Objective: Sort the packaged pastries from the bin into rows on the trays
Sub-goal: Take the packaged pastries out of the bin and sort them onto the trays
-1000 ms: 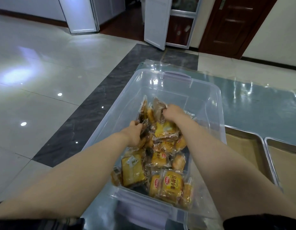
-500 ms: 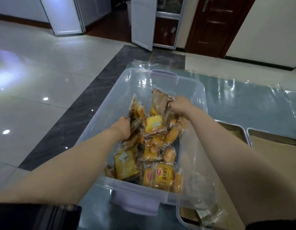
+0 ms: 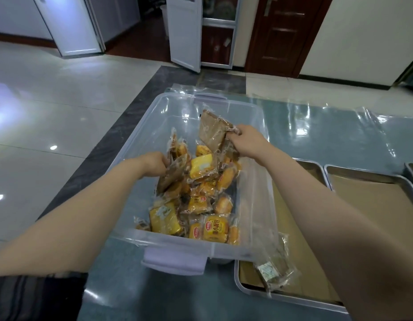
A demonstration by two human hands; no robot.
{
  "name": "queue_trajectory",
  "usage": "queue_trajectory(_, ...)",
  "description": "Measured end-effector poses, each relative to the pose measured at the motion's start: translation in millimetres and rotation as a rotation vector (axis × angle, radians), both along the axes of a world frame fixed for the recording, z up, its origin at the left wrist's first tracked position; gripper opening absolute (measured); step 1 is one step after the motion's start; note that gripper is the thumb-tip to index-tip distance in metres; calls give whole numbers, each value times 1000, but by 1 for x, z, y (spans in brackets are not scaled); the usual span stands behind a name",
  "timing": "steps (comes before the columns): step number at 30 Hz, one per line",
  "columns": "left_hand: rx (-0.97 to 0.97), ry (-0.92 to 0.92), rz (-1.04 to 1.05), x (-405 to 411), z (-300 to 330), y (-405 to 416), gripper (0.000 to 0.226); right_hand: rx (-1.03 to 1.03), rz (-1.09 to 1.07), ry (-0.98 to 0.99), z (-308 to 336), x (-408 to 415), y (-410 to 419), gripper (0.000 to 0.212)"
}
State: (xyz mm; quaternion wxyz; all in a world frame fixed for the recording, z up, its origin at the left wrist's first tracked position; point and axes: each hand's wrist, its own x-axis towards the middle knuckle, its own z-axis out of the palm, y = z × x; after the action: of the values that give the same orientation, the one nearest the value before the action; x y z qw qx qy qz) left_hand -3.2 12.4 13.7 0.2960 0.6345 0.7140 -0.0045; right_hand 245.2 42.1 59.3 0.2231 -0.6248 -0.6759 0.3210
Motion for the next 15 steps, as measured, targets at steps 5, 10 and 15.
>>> queue_trajectory(5, 53, -40, 39, 2, 23, -16, 41, -8, 0, 56, 2, 6, -14, 24)
queue_trajectory(10, 31, -156, 87, -9, 36, -35, 46, 27, -38, 147, 4, 17, -24, 28)
queue_trajectory(15, 87, -320, 149, 0, 42, -59, 42, 1, -50, 262, 7, 29, -34, 22)
